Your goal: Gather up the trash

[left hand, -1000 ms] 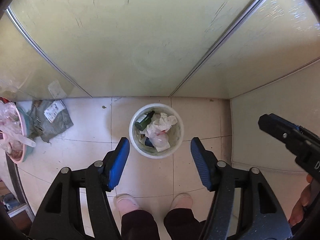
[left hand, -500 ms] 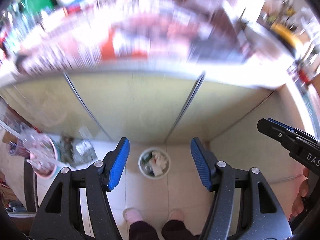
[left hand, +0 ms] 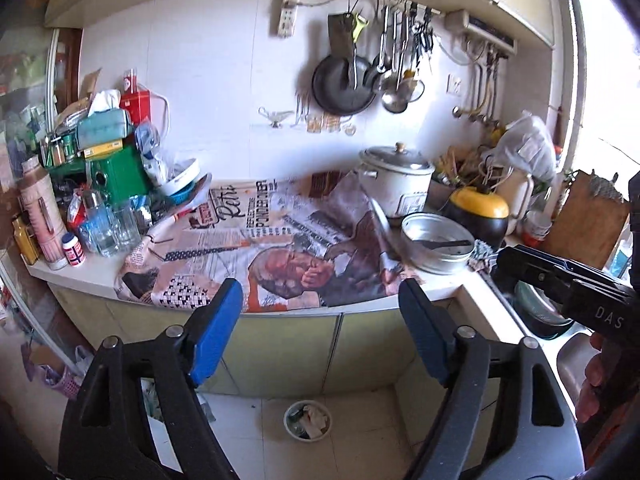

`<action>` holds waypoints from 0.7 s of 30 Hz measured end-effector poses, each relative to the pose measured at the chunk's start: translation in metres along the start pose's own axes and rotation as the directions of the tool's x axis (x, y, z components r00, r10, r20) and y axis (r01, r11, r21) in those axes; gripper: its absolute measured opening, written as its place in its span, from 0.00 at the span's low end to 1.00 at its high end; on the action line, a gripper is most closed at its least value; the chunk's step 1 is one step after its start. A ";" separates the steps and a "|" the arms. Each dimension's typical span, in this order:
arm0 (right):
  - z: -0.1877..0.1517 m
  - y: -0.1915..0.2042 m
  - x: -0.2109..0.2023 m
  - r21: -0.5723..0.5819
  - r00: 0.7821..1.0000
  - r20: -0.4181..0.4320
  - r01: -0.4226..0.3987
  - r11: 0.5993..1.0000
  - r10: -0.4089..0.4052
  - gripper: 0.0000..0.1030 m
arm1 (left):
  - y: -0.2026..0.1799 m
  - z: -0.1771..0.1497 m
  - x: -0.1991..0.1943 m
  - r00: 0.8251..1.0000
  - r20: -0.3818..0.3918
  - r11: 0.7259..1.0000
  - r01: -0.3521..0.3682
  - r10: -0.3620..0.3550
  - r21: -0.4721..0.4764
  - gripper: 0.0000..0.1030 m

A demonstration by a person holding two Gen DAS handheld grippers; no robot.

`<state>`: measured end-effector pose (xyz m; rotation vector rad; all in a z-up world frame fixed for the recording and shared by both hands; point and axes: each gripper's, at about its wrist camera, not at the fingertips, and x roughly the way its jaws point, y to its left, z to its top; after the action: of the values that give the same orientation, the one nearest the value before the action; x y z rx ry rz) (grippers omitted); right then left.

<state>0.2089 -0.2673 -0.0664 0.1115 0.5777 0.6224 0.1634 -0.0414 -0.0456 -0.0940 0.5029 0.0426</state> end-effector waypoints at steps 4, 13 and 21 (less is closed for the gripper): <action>0.002 0.029 -0.037 -0.027 0.997 0.070 0.044 0.999 -0.042 0.44 | 0.000 0.002 -0.051 0.998 0.056 1.000 0.021 -0.022 0.019 0.93; -0.013 0.070 -0.088 -0.044 0.987 0.145 0.075 0.996 -0.068 0.87 | 0.013 -0.011 -0.120 0.995 0.089 0.999 0.036 -0.038 0.026 0.99; -0.025 0.097 -0.104 -0.070 0.985 0.162 0.073 0.995 -0.061 0.95 | 0.025 -0.024 -0.147 0.995 0.093 0.999 0.045 -0.045 0.002 0.99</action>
<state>0.0760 -0.2506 -0.0119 0.0691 0.4009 0.5634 0.0212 -0.0214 0.0023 -0.1026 0.4072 0.0024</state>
